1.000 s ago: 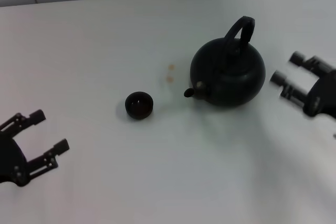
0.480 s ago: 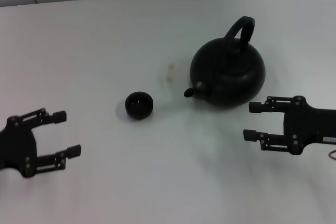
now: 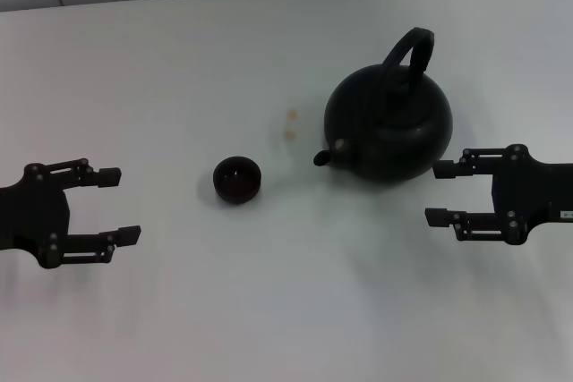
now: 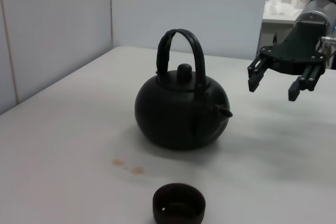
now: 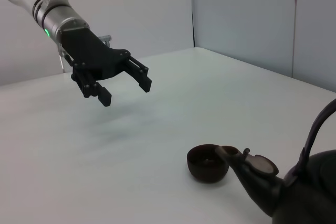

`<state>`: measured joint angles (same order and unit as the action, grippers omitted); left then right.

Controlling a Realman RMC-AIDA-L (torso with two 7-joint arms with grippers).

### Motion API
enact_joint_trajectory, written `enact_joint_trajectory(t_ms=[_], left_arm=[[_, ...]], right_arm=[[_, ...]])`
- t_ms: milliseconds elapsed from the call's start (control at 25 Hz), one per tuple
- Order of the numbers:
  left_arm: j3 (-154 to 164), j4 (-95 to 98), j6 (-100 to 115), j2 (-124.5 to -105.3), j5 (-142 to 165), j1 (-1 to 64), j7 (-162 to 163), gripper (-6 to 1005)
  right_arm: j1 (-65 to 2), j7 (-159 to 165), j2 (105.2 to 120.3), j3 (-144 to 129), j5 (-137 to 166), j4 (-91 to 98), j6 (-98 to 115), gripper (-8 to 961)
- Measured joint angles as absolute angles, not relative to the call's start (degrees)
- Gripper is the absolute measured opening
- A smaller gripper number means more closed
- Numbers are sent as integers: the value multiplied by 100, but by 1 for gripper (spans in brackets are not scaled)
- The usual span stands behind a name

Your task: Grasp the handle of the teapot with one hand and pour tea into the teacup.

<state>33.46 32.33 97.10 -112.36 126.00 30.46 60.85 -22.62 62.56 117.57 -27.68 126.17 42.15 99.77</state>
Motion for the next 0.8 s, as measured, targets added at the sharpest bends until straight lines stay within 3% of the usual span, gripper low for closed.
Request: enact_joint_trajectory(t_ms=[800], left_arm=[[3365,3252,9722,-11296,12613,3073,6102,812]], right_arm=[[-2320,6227,11768,-2768,12621,4279,9985,653]])
